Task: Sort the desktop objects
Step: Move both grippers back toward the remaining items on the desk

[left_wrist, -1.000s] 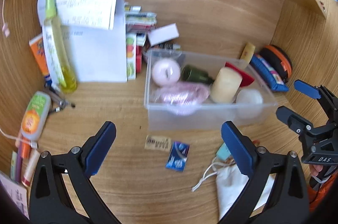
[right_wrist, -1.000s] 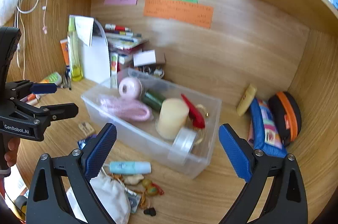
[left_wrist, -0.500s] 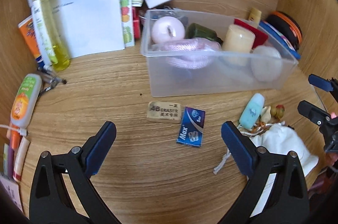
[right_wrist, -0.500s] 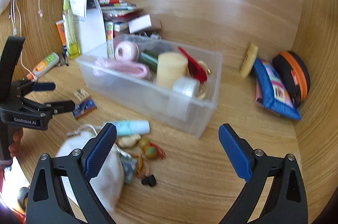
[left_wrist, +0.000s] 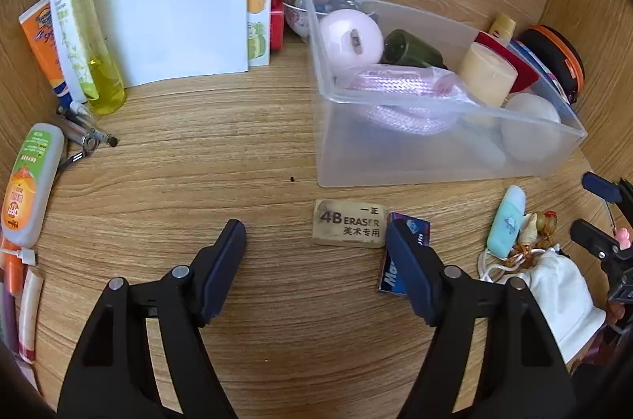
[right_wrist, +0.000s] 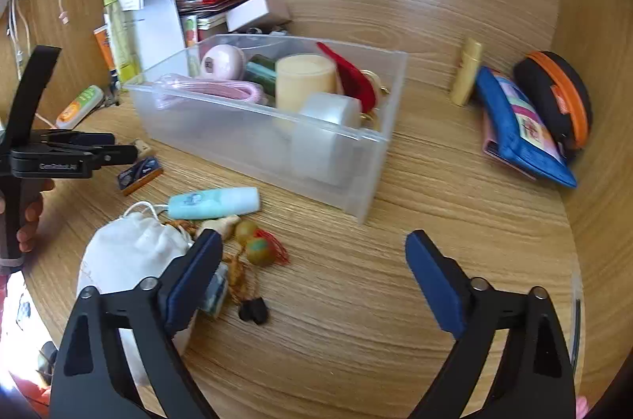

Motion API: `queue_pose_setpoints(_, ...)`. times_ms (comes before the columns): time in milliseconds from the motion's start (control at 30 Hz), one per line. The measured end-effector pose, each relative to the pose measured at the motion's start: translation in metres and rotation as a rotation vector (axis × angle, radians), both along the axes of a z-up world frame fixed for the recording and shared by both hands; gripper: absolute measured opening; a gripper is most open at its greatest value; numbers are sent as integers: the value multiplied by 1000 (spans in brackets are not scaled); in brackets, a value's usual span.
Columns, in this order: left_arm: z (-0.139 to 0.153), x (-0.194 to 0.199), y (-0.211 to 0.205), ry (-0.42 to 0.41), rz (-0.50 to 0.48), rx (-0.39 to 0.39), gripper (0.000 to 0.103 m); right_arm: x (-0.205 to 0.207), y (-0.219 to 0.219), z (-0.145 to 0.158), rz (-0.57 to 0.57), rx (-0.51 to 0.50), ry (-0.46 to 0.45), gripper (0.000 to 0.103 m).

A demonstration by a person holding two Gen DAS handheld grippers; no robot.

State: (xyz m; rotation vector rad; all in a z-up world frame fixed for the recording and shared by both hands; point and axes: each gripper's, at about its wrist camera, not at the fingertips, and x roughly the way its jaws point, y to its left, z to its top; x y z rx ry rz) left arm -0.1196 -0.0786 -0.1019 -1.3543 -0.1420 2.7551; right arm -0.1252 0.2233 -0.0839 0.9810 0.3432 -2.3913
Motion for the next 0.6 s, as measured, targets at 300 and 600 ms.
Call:
queue_pose_setpoints(300, -1, -9, 9, 6, -35, -30, 74, -11, -26, -17, 101, 52, -76, 53)
queue_pose_setpoints(600, -2, -10, 18, 18, -63, -39, 74, -16, -26, -26, 110, 42, -131, 37)
